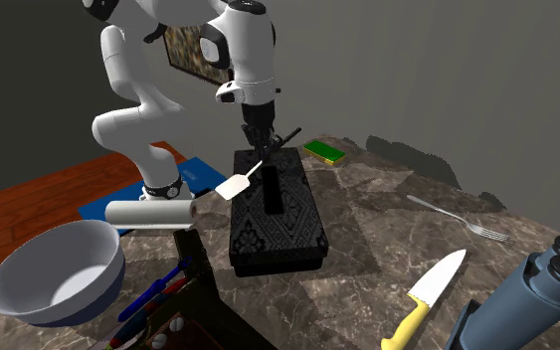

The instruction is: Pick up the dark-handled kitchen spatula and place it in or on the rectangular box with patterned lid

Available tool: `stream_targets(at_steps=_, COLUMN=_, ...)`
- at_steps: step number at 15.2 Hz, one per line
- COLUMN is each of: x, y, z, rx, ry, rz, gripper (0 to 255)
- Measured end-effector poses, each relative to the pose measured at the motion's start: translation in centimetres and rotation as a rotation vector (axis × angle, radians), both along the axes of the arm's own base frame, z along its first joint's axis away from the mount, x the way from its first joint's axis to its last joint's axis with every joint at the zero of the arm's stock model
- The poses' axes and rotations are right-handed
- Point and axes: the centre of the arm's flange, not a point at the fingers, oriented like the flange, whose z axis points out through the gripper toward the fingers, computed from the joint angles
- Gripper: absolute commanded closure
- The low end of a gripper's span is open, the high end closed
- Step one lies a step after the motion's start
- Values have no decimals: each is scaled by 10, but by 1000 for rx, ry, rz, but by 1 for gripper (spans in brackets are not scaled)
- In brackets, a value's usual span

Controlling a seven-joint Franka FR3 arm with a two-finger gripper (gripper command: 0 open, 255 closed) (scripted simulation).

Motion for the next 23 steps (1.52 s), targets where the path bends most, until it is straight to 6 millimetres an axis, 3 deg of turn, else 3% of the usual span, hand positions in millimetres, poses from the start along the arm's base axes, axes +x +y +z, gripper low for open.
stream_targets(at_steps=3, x=0, y=0, z=-14, rx=0, ry=0, rz=0, gripper=255)
stream_targets(at_steps=9, x=1, y=0, z=-16, rx=0, ry=0, rz=0, gripper=255)
stream_targets(at_steps=10, x=1, y=0, z=-16, rx=0, ry=0, rz=0, gripper=0)
stream_targets(at_steps=16, x=1, y=0, z=-16, rx=0, ry=0, rz=0, gripper=0)
stream_targets(at_steps=20, x=-2, y=-1, z=24, rx=0, ry=-2, rz=0, gripper=0)
stream_targets(at_steps=23, x=0, y=-3, z=33, rx=0, ry=-1, rz=0, gripper=0)
